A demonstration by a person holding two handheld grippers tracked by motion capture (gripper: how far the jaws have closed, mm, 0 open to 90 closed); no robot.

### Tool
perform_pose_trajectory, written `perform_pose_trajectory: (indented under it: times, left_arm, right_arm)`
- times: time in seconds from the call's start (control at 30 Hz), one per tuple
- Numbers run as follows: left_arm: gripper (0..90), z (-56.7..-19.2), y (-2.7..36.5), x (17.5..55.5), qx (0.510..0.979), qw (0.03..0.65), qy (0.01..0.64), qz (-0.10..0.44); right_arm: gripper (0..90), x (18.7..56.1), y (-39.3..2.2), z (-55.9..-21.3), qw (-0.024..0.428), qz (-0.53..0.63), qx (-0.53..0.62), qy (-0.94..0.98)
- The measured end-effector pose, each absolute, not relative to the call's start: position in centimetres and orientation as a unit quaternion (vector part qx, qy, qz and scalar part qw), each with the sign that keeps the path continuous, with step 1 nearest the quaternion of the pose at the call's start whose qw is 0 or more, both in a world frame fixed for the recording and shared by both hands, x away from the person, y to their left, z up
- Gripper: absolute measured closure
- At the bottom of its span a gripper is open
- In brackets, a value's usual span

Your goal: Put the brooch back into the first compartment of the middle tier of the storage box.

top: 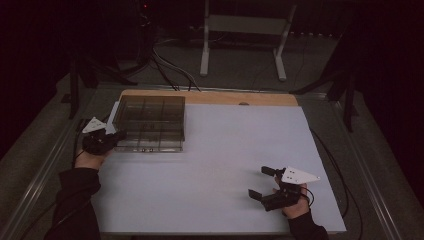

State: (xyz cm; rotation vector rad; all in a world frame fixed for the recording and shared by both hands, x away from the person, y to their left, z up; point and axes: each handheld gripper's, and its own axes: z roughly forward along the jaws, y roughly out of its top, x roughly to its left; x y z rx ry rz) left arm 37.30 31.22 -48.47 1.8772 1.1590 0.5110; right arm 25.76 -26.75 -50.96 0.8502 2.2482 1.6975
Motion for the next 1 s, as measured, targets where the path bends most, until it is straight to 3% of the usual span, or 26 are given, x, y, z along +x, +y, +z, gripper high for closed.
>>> perform_pose_trajectory:
  times: [1.0]
  left_arm:
    - [87.0, -48.5, 29.6, 37.8, 0.777, 0.36, 0.476, 0.199]
  right_arm:
    - [0.0, 25.8, -26.7, -51.0, 0.097, 0.575, 0.289, 0.759]
